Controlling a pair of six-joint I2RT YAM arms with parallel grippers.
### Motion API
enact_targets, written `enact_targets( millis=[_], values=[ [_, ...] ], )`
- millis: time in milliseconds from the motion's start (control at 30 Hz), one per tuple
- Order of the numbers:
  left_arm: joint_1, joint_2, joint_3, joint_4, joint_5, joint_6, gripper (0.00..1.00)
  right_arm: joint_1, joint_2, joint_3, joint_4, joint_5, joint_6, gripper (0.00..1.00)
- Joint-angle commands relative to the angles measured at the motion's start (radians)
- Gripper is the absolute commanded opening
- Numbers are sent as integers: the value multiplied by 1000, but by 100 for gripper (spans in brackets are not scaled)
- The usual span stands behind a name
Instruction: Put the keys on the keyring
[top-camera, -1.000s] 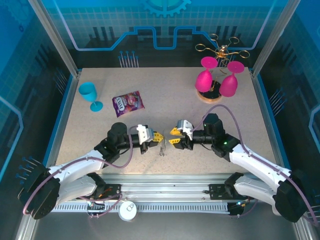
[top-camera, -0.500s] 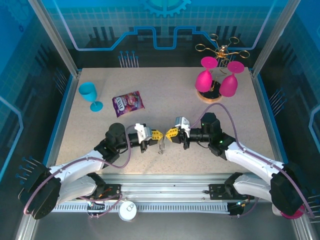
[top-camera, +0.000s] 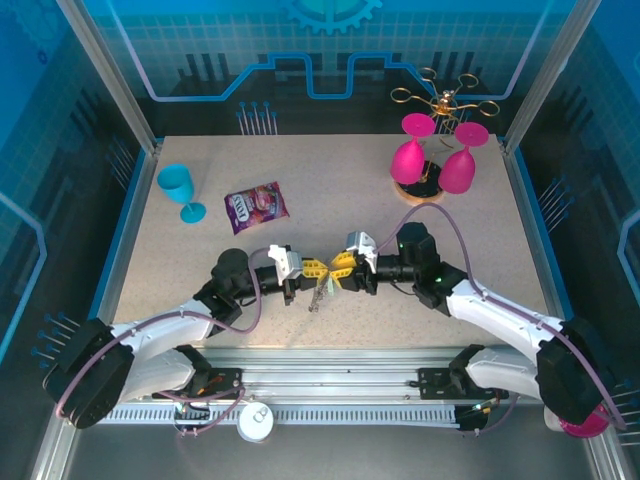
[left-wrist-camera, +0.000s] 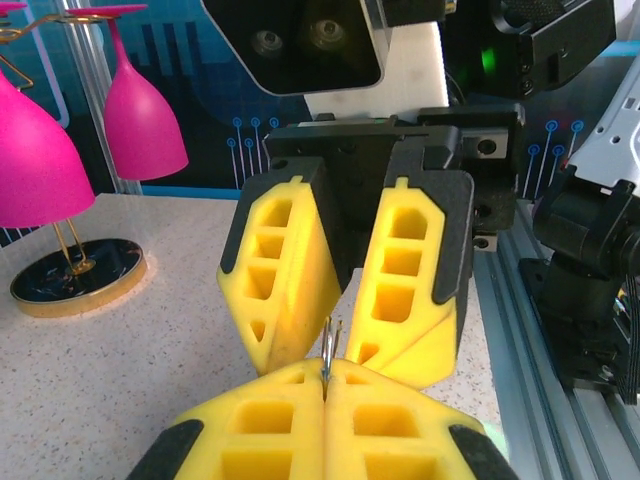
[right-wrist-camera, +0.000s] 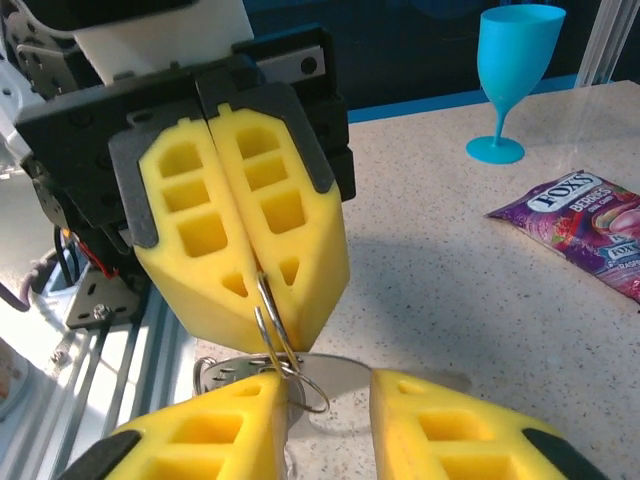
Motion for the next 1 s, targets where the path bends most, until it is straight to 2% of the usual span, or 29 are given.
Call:
enact_targets(
  millis=[0, 233, 367, 500, 567, 600, 667, 733, 833, 900, 967],
  values=[
    [-4, 8, 3, 81, 23, -7, 0, 1, -55, -33, 102, -23, 7, 34],
    [-3, 18, 3, 86, 25, -14, 0, 7, -36, -50, 196, -59, -7, 32],
    [-5, 14, 3, 90, 30, -21, 0, 10, -11, -43, 214, -57, -9, 21],
    [-4, 10, 3, 89, 27, -27, 0, 9, -7, -33, 181, -56, -25, 2],
    [-2, 6, 9, 66, 14, -24, 0, 10, -22, -8, 97, -50, -73, 0],
    [-3, 2, 16, 29, 5, -14, 5, 13, -31, 17, 23, -42, -112, 0],
    [-4, -13, 47, -101, -10, 37, 15, 29, -37, 85, -181, -24, -223, 0],
    [-5, -25, 107, -302, -20, 118, 17, 56, -26, 178, -380, 6, -338, 0],
    [-5, -31, 173, -485, -19, 205, 13, 92, 24, 314, -609, 51, -452, 0],
    [-5, -34, 204, -561, -13, 245, 0, 117, 66, 393, -722, 92, -503, 0],
    [-4, -38, 216, -585, -4, 261, 0, 121, 82, 428, -738, 104, -485, 0]
  ],
)
